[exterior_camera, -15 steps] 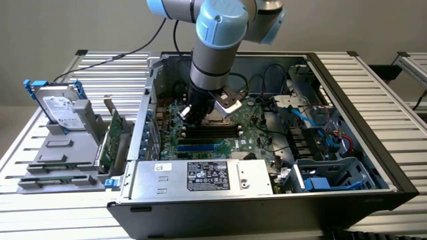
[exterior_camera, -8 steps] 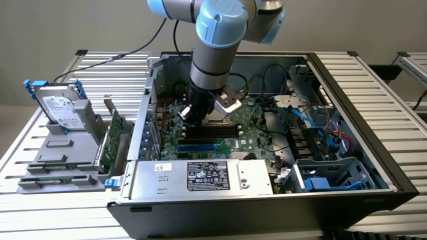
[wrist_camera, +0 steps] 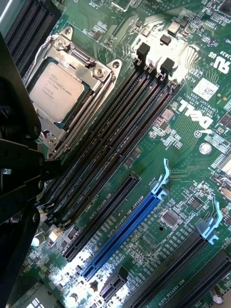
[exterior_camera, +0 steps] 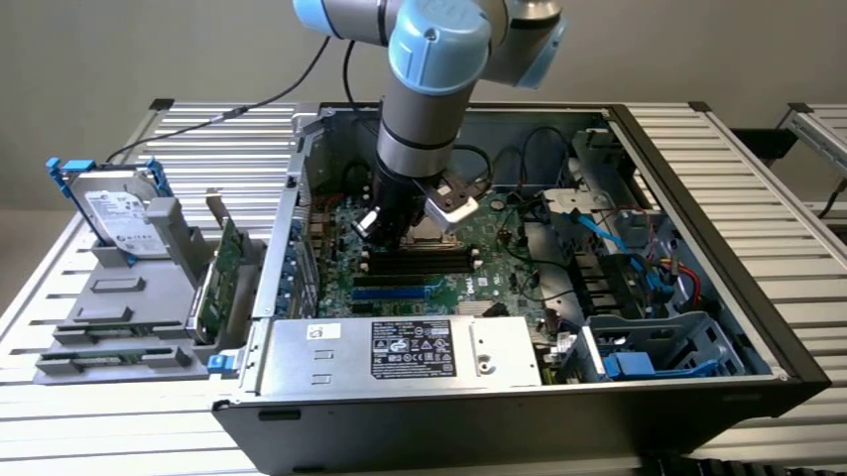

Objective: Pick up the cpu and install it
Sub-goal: 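Install the second cpu locking lever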

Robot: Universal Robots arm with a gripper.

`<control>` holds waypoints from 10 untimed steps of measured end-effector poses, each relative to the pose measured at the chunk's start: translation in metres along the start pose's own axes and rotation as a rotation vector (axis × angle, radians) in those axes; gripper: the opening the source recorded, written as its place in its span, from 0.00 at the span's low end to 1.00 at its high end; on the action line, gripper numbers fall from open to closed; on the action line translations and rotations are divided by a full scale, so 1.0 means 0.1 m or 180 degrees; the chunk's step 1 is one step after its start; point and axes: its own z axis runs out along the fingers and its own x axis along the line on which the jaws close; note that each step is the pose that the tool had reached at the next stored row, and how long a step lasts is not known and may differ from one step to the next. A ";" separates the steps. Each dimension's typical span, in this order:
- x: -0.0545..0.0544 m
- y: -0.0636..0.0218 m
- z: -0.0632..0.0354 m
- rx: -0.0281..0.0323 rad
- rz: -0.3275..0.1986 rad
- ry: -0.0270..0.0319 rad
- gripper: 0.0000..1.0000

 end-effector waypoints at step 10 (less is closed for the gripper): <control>0.02 -0.019 0.026 -0.0056 0.0016 -0.0041 0.11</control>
